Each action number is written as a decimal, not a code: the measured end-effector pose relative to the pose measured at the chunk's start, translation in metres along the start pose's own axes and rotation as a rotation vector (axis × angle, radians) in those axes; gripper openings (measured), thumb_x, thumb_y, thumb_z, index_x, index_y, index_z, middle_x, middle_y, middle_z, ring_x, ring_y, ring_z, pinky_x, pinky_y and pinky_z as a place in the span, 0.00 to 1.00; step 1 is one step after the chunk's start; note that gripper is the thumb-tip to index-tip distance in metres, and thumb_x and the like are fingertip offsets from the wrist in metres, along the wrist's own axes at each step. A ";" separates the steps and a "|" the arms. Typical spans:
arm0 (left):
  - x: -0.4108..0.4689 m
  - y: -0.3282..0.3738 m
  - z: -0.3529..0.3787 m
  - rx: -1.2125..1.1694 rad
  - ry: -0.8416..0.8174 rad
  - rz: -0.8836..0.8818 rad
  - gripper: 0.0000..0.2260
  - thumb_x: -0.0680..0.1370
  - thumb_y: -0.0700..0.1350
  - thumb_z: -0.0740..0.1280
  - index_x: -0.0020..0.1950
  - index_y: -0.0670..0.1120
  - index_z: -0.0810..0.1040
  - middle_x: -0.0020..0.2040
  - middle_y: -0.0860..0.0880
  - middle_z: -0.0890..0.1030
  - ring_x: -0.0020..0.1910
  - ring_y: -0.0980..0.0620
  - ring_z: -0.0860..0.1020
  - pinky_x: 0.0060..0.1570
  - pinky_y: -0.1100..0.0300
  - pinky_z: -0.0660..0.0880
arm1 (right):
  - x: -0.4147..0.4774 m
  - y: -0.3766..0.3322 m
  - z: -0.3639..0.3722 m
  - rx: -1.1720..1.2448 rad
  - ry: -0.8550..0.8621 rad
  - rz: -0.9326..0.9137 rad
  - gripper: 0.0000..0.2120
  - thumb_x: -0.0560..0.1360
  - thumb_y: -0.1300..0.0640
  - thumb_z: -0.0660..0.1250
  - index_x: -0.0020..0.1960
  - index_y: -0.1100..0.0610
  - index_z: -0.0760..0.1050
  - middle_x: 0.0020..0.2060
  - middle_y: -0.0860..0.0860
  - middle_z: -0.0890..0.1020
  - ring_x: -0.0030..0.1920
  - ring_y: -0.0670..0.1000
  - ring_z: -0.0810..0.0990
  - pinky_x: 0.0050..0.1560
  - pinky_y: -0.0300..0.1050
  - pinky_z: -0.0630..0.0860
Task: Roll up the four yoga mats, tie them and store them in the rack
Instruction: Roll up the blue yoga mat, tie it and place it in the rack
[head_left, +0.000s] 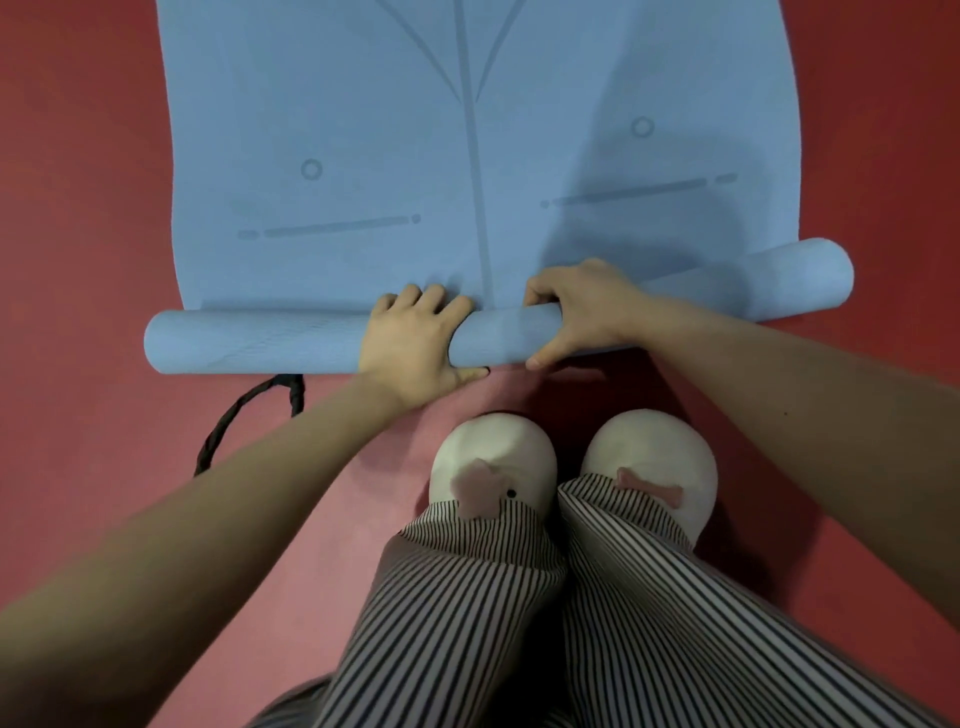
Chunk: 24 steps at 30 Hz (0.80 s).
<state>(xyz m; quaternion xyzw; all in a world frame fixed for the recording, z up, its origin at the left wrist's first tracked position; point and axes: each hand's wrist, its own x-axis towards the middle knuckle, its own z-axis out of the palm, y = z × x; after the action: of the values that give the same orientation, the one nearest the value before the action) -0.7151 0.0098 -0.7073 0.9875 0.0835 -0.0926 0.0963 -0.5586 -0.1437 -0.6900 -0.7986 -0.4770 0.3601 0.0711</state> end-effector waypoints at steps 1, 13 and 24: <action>0.004 -0.004 -0.001 -0.004 0.034 0.036 0.29 0.66 0.68 0.66 0.53 0.46 0.79 0.43 0.45 0.78 0.42 0.41 0.76 0.44 0.50 0.71 | -0.003 0.002 0.004 -0.080 0.078 -0.072 0.25 0.65 0.39 0.72 0.53 0.54 0.75 0.48 0.50 0.80 0.49 0.53 0.77 0.46 0.43 0.61; 0.029 -0.017 -0.021 -0.284 -0.225 0.010 0.37 0.62 0.70 0.71 0.59 0.46 0.69 0.55 0.50 0.76 0.52 0.46 0.75 0.48 0.55 0.70 | -0.010 0.003 0.014 -0.264 0.269 0.015 0.33 0.63 0.31 0.68 0.57 0.55 0.71 0.53 0.53 0.76 0.53 0.56 0.74 0.53 0.49 0.62; 0.047 -0.022 -0.041 -0.474 -0.280 -0.011 0.27 0.54 0.69 0.69 0.44 0.54 0.70 0.42 0.57 0.75 0.41 0.53 0.73 0.41 0.60 0.65 | 0.000 -0.004 -0.021 -0.086 0.071 0.110 0.31 0.62 0.35 0.73 0.52 0.54 0.68 0.51 0.52 0.77 0.51 0.55 0.75 0.43 0.46 0.64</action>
<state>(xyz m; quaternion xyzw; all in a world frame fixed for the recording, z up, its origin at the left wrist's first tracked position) -0.6669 0.0460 -0.6805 0.9144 0.0942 -0.2066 0.3350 -0.5479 -0.1362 -0.6725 -0.8383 -0.4444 0.3140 0.0338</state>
